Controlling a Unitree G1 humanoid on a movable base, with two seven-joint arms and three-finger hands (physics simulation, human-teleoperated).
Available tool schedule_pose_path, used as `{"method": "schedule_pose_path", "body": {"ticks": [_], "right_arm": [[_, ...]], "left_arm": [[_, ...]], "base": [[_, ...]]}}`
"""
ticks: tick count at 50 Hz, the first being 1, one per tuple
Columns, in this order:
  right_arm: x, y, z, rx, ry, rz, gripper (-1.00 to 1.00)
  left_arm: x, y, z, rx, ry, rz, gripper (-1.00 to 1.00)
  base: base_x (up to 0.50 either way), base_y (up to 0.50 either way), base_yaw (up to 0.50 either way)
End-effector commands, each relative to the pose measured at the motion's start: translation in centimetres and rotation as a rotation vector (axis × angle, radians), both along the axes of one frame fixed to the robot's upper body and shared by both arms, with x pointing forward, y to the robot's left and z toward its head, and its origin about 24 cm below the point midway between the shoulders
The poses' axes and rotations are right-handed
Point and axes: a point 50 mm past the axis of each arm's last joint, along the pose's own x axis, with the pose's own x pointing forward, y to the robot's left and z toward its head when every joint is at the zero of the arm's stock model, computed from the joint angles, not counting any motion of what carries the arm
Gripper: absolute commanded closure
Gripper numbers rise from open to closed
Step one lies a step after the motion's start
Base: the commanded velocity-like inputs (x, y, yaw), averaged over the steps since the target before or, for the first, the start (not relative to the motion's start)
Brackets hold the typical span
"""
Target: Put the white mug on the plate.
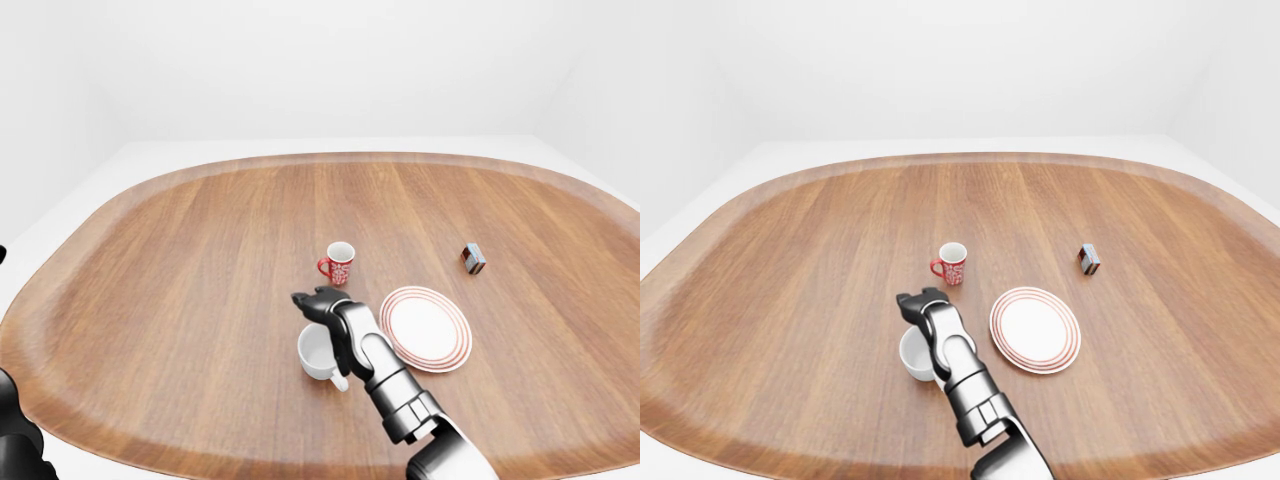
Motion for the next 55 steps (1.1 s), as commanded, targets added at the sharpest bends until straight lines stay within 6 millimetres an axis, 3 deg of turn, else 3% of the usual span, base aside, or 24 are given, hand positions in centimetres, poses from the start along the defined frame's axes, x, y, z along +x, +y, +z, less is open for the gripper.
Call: {"method": "schedule_pose_path", "body": {"ticks": [1,38,39,40,41,55], "right_arm": [[-0.1,1.0,-1.1,-0.044,0.057,0.033,-1.0],[-0.5,1.1,-4.0,-0.11,0.213,0.048,-1.0],[-0.5,1.2,-3.9,-0.109,0.209,0.049,0.02],[-0.4,1.2,-3.8,-0.107,0.208,0.048,0.69],[-0.4,1.2,-3.8,-0.106,0.211,0.047,1.0],[-0.5,1.2,-4.1,-0.108,0.231,0.05,1.0]], "left_arm": [[0.0,-0.1,0.0,0.001,0.0,-0.003,-1.0],[0.1,-0.3,-0.1,0.002,0.002,-0.007,-1.0],[0.1,-0.3,-0.1,0.002,0.001,-0.008,-1.0],[0.0,-0.3,-0.1,0.002,0.0,-0.008,-1.0],[0.0,-0.3,-0.1,0.002,0.0,-0.007,-1.0],[0.0,-0.2,-0.1,0.002,0.002,-0.007,-1.0]], "base": [[0.0,0.0,0.0],[0.0,0.0,0.0],[0.0,0.0,0.0],[0.0,0.0,0.0],[0.0,0.0,0.0],[0.0,0.0,0.0]]}}
